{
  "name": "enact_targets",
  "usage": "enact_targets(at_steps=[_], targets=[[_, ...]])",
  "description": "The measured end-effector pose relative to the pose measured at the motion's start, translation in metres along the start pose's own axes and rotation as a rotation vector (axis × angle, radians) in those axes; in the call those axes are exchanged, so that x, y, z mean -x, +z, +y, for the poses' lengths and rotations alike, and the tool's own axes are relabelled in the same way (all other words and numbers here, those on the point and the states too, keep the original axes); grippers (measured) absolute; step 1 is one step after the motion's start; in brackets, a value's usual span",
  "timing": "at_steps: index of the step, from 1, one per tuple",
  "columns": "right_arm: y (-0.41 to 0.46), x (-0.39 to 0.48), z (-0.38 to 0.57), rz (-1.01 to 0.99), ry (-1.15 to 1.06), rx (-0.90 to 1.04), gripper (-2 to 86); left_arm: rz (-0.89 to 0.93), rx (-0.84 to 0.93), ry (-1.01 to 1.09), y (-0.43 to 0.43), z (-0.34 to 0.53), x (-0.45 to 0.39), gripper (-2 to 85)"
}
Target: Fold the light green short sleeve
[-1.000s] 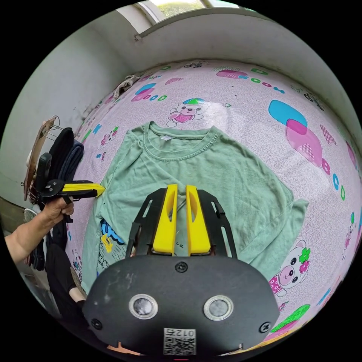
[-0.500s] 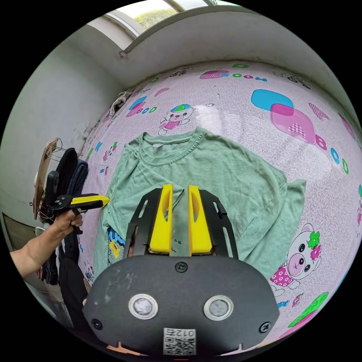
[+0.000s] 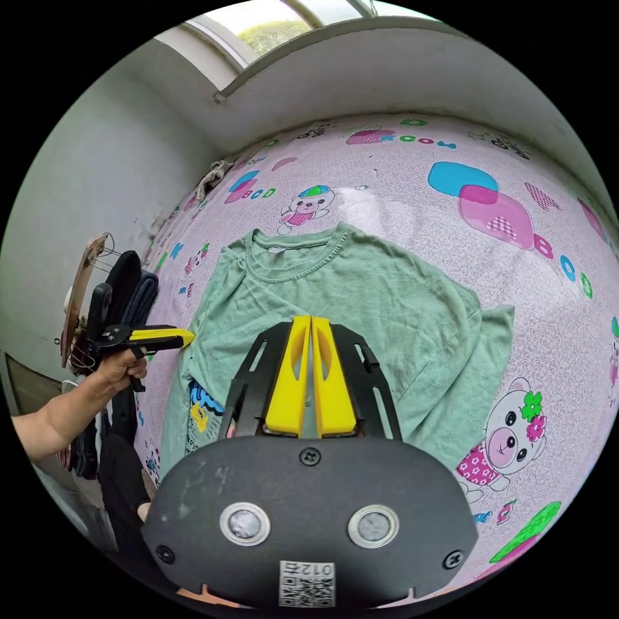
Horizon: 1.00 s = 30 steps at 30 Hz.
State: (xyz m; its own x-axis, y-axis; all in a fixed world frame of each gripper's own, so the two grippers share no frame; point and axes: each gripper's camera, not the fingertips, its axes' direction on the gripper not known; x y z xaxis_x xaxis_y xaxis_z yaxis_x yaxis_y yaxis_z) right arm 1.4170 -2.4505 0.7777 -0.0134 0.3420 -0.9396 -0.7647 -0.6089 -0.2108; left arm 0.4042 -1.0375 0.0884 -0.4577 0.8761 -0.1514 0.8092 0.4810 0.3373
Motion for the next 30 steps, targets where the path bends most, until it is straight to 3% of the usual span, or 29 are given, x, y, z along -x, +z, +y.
enact_targets(at_steps=[6,15,24,30], targets=[[0.015,0.039,0.000,-0.001,0.018,0.028,4.7,-0.012,0.001,-0.003,0.004,-0.003,-0.007,0.9],[0.027,0.140,0.016,0.082,-0.108,0.088,-0.3,-0.009,0.008,0.003,0.011,-0.009,-0.013,0.8],[0.011,0.177,0.007,0.023,0.007,0.051,5.5,-0.004,0.002,-0.006,0.019,-0.013,-0.018,0.7],[0.015,0.243,-0.003,0.077,-0.070,0.094,0.7,-0.013,0.010,0.002,0.026,-0.016,-0.023,0.8]])
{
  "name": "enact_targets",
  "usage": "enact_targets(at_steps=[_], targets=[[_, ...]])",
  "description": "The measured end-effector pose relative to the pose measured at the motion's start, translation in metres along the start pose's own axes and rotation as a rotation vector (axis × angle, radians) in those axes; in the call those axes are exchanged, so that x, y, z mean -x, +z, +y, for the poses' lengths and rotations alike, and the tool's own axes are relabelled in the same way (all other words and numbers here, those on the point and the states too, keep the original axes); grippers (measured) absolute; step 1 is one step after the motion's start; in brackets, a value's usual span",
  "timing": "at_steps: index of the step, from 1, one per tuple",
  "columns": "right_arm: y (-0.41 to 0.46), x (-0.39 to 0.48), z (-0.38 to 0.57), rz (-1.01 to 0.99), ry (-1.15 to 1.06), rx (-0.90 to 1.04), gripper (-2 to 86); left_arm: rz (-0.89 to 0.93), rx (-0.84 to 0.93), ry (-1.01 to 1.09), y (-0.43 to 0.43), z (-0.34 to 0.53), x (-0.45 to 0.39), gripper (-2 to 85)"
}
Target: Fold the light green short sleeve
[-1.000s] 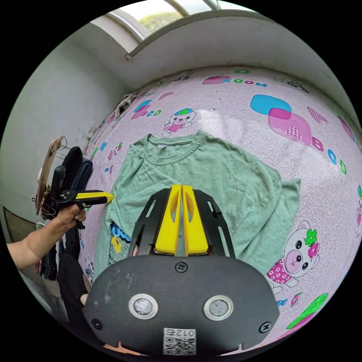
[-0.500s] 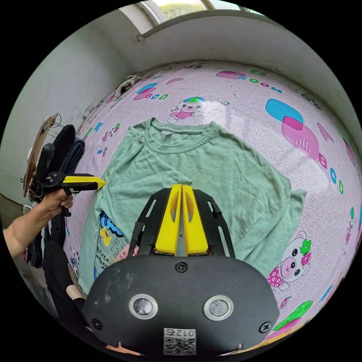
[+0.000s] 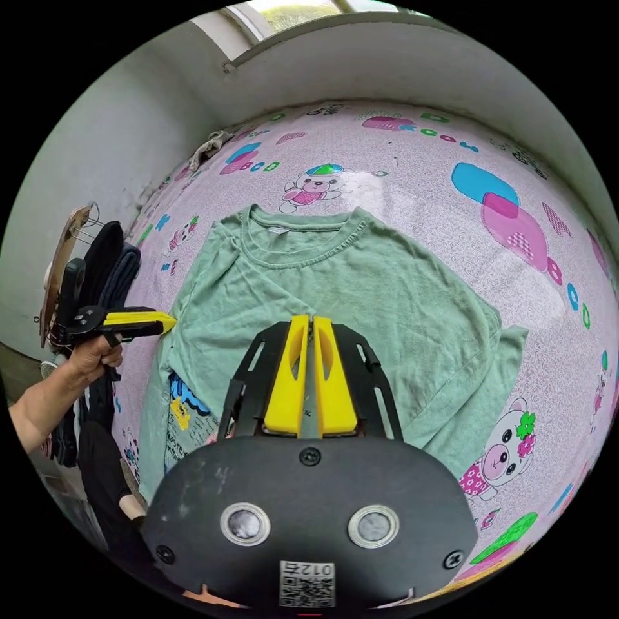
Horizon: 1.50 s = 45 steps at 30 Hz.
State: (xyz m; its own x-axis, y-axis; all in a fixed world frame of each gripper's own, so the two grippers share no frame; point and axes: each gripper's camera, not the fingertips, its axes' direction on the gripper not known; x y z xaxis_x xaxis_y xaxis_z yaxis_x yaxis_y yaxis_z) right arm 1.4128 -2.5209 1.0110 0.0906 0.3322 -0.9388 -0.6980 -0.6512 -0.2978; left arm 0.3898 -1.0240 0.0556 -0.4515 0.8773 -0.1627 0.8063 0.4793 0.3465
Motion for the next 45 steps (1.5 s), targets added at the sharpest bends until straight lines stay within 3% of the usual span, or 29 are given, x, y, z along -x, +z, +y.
enact_targets(at_steps=[7,11,15,17,20,23,30,37,41,45], targets=[[-0.062,0.028,-0.003,-0.029,0.061,-0.092,-0.3,0.008,-0.002,-0.006,0.007,-0.001,-0.002,0.7],[-0.056,0.040,-0.018,-0.057,0.111,0.042,0.6,0.003,-0.003,-0.004,0.011,-0.002,-0.003,0.7],[-0.101,0.052,-0.029,-0.050,0.107,-0.016,3.5,-0.003,0.001,0.000,0.015,-0.002,-0.005,0.6],[-0.158,0.036,-0.026,-0.052,0.140,-0.109,4.0,0.005,0.001,0.009,0.016,-0.001,-0.004,0.6],[-0.238,-0.014,0.004,-0.077,0.275,-0.246,4.2,0.001,-0.142,0.069,-0.006,0.009,-0.016,0.6],[-0.280,-0.074,0.044,-0.173,0.441,-0.253,4.9,0.020,-0.186,0.186,-0.011,0.009,-0.052,0.7],[-0.297,-0.109,0.091,-0.295,0.600,-0.198,5.9,0.185,-0.093,0.390,0.032,-0.023,-0.169,0.6],[-0.309,-0.110,0.072,-0.423,0.688,-0.245,5.6,0.262,-0.068,0.352,0.050,-0.058,-0.216,0.6],[-0.322,-0.097,0.059,-0.364,0.671,-0.214,1.4,0.287,-0.051,0.290,0.058,-0.078,-0.219,0.8],[-0.370,-0.087,0.068,-0.338,0.656,-0.343,0.2,0.329,-0.040,0.262,0.060,-0.092,-0.224,1.1]])
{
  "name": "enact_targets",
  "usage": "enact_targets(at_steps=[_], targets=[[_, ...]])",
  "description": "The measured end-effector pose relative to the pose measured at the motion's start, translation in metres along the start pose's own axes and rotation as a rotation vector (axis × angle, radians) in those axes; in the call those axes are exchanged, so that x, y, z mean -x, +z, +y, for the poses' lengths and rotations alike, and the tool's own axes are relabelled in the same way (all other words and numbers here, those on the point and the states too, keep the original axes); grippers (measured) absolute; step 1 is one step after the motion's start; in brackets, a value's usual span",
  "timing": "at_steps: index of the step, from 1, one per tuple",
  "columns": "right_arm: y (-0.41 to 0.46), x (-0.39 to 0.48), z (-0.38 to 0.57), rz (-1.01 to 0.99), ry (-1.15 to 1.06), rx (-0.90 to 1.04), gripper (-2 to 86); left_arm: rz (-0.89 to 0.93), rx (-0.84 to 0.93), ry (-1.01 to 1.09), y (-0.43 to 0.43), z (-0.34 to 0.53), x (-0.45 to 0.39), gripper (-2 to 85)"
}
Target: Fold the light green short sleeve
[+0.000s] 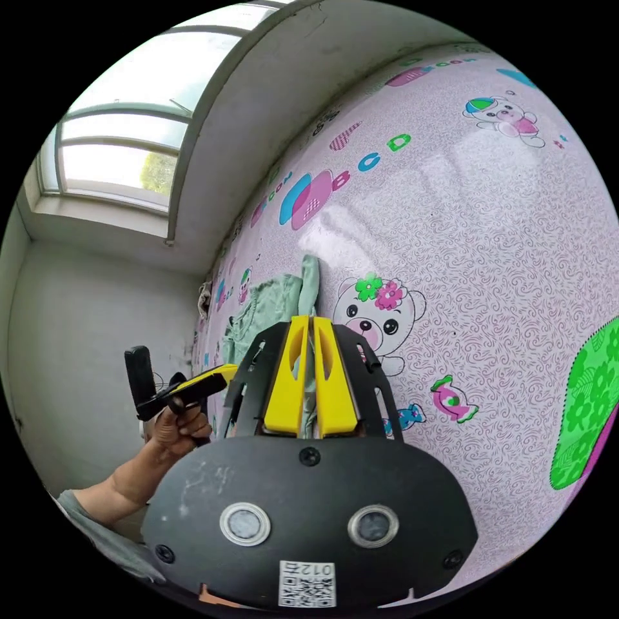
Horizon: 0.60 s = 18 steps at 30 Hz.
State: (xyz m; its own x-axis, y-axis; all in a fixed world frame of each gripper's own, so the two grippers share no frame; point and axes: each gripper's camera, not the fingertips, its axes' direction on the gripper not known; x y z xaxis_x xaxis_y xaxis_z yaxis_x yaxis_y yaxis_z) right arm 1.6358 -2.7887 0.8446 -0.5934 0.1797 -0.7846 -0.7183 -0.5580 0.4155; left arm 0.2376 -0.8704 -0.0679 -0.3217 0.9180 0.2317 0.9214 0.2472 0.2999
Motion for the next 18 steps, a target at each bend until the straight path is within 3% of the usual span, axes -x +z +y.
enact_targets(at_steps=[7,12,18], targets=[[-0.061,0.032,0.036,-0.170,-0.089,-0.079,-0.3,0.094,-0.003,-0.038,-0.004,-0.009,0.009,2.8],[-0.035,0.068,0.075,-0.230,-0.171,-0.007,-0.4,0.181,0.015,-0.083,-0.006,-0.007,0.022,5.2],[0.019,0.082,0.122,-0.161,-0.268,0.103,-0.4,0.168,0.063,-0.118,0.005,0.010,0.032,7.3]])
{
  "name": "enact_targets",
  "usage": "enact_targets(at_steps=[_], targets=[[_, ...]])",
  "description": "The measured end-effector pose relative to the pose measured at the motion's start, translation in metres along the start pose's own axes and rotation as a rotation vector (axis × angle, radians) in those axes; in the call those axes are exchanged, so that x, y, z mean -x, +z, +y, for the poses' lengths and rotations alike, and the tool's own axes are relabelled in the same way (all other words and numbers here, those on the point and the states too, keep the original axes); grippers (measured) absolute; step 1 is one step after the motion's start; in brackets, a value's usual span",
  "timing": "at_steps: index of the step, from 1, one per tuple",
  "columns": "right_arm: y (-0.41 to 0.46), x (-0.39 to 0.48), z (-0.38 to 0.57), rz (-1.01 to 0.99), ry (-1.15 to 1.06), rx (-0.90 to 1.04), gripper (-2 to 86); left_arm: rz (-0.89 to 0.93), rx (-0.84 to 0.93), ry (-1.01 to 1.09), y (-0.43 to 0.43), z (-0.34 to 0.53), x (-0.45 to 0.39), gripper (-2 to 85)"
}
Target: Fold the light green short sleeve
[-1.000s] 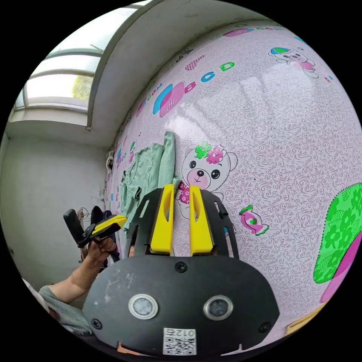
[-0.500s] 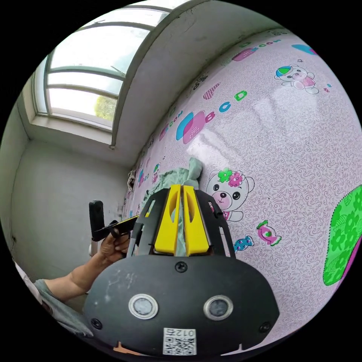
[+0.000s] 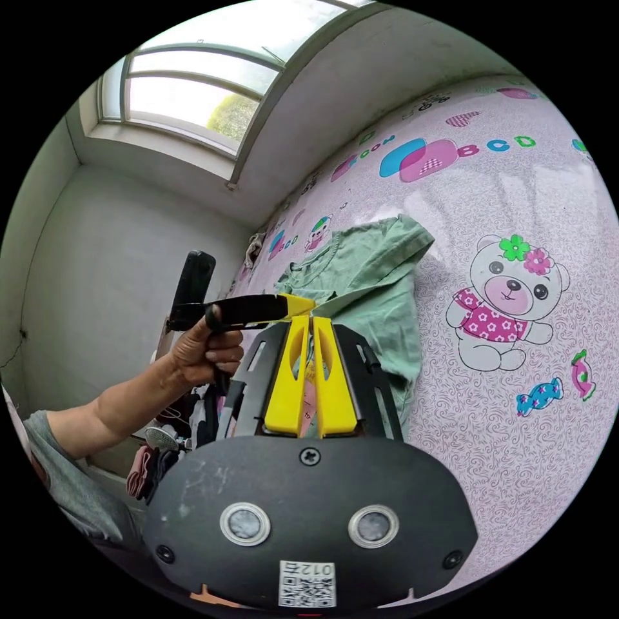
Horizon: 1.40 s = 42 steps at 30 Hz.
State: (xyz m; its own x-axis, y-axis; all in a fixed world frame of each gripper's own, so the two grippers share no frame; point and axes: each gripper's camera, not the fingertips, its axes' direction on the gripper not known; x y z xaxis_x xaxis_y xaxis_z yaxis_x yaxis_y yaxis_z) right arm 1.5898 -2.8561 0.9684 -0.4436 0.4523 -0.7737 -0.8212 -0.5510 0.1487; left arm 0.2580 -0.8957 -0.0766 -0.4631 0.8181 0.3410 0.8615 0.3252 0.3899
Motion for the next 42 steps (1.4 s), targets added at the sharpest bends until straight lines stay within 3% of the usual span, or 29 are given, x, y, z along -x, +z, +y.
enact_targets(at_steps=[12,23,26,33,42], targets=[[0.031,-0.076,0.055,-0.014,0.034,0.080,-0.5,-0.488,0.006,0.350,0.063,0.004,-0.101,10.1],[0.024,-0.143,0.083,0.008,-0.015,0.096,-0.4,-0.833,-0.046,0.375,0.116,0.011,-0.129,3.1],[0.012,-0.159,0.090,0.019,-0.025,0.070,-0.4,-0.780,-0.072,0.378,0.095,0.015,-0.124,1.3],[-0.006,-0.158,0.091,0.000,-0.126,0.005,-0.4,-0.428,-0.167,0.258,-0.004,0.020,-0.070,0.3],[0.044,-0.167,0.096,-0.075,-0.205,0.081,-0.4,-0.326,-0.264,0.183,-0.086,0.076,-0.003,0.5]])
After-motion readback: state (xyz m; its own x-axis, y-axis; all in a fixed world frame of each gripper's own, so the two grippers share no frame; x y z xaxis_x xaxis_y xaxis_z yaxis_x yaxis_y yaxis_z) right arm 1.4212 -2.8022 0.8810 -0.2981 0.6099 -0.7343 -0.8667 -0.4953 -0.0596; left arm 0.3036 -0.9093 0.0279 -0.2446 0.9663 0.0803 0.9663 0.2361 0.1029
